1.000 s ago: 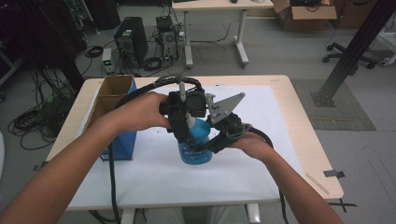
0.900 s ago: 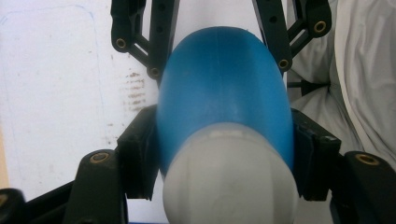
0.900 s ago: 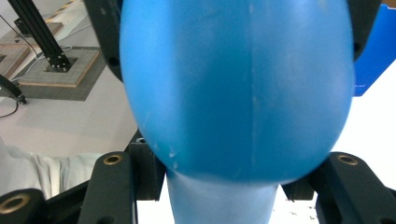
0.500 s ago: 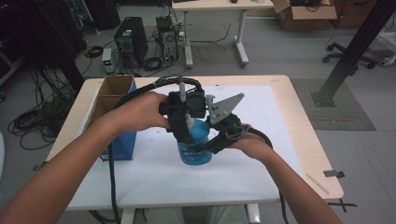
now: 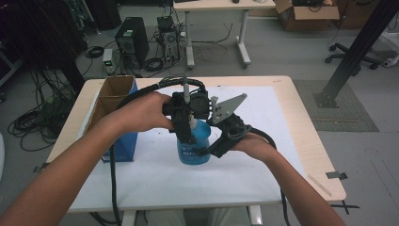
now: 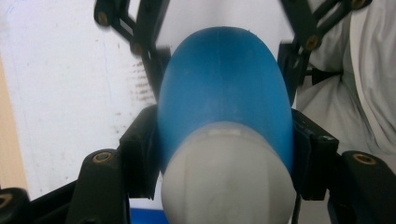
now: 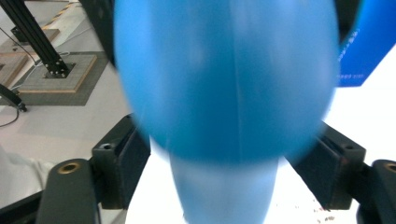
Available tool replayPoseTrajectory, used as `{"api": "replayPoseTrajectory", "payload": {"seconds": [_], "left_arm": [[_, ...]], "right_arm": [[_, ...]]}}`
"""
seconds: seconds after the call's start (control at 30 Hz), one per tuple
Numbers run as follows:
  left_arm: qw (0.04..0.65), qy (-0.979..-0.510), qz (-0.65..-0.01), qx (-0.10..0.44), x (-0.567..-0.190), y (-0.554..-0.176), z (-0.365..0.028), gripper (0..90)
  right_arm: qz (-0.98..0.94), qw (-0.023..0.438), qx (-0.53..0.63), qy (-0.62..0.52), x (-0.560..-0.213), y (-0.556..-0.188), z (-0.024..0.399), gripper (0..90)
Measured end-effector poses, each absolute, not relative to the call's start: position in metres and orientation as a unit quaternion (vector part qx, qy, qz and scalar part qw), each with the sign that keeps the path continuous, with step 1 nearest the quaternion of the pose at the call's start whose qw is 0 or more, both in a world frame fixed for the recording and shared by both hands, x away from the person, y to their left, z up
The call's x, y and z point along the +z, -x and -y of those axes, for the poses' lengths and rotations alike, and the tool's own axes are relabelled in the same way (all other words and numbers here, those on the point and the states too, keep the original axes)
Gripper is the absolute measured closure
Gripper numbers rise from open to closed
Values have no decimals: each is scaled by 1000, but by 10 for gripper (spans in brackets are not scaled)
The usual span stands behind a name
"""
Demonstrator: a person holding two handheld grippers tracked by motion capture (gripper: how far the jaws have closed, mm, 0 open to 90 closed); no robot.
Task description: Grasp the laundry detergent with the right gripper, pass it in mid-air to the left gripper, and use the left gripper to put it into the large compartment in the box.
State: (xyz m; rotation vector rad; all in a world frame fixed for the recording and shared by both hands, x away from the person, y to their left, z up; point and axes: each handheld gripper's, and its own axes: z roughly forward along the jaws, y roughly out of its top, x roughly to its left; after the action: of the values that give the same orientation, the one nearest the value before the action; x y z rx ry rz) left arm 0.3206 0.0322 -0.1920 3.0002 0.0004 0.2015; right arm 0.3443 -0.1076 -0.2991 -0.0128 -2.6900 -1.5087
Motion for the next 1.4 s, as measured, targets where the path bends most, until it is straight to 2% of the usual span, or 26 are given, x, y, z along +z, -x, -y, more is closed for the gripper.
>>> {"api": "replayPoseTrajectory", "payload": {"seconds": [0.23, 0.43, 0.83, 1.4], "left_arm": [[54, -996, -10, 68, -186, -322, -35, 382], [47, -996, -34, 72, -172, -327, -39, 381], [37, -989, -110, 88, -140, -347, -56, 381], [46, -962, -244, 113, -87, -374, -88, 381]], "right_arm": [[872, 20, -488, 48, -305, -350, 135, 90], [878, -7, -473, 80, -302, -350, 165, 42], [889, -48, -436, 128, -290, -343, 224, 41], [894, -90, -409, 161, -272, -335, 273, 45]]}}
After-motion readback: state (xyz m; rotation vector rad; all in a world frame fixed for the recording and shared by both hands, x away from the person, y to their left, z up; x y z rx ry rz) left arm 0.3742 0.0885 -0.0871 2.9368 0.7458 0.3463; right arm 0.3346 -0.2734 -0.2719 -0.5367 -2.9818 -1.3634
